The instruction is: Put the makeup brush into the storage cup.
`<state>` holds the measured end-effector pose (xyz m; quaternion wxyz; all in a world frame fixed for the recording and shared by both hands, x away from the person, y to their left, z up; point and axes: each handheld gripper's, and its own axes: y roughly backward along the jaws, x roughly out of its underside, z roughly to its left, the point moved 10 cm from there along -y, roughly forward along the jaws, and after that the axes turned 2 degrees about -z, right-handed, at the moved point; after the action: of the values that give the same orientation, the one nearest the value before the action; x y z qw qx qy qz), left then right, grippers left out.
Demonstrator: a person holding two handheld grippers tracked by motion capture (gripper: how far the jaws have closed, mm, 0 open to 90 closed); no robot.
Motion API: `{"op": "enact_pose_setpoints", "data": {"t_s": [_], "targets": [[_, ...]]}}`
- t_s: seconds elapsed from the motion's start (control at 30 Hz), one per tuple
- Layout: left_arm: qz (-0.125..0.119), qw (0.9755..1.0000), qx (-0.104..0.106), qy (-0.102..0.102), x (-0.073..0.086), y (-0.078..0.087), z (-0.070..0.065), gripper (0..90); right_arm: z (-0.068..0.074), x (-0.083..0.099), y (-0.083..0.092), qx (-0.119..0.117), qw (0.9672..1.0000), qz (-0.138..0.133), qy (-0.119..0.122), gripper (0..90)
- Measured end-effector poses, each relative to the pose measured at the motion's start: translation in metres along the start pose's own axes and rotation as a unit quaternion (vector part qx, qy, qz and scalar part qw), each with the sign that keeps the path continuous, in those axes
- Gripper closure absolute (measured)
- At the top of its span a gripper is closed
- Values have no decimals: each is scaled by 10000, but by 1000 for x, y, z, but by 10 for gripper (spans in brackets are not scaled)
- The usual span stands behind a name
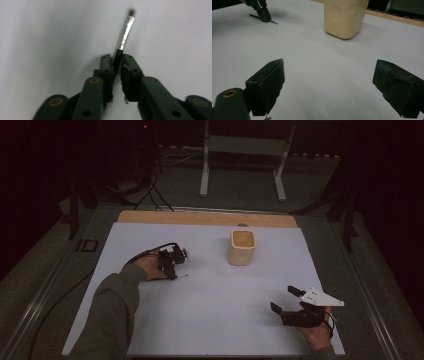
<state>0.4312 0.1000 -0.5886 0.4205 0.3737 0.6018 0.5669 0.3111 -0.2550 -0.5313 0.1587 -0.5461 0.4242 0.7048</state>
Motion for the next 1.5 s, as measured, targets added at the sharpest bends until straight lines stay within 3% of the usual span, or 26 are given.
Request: {"op": "enact_pose_setpoints", "data": {"t_s": [0.07,0.2,0.57,0.7,0.83,1.0,1.13,1.17,1.2,1.23,1.27,1.37,1.5], "targets": [[368,9992,-67,-131,-2,0,-2,861,0,0,0,-7,10000,13,0,105],[482,9988,-53,-101,-3,0,-2,865,0,0,0,-19,10000,16,3,105],[170,9998,-34,81,0,1,-1,869,0,1,-1,-17,10000,44,5,105],[-21,9994,-128,333,4,9,5,869,0,1,-1,-16,10000,41,5,105],[-360,9976,-164,565,3,21,9,869,0,1,-1,-12,10000,42,3,105],[-790,9928,-201,873,2,37,16,868,0,1,-1,-10,10000,41,-2,105],[-1159,9870,-251,1085,1,50,21,868,0,1,-1,-10,10000,44,2,105],[-1159,9870,-251,1085,1,50,21,868,0,1,-1,-10,10000,44,2,105],[-1343,9834,-244,1197,0,56,23,868,0,1,-1,-8,10000,49,3,105],[-1417,9817,-291,1235,0,58,24,868,0,1,-1,-8,10000,44,2,105],[-1417,9817,-291,1235,0,58,24,868,0,1,-1,-8,10000,44,2,105],[-1718,9744,-358,1403,-1,68,27,868,0,1,-1,-7,10000,46,2,105],[-2001,9676,-399,1488,-3,77,29,868,0,1,-1,-5,10000,45,-1,105]]}}
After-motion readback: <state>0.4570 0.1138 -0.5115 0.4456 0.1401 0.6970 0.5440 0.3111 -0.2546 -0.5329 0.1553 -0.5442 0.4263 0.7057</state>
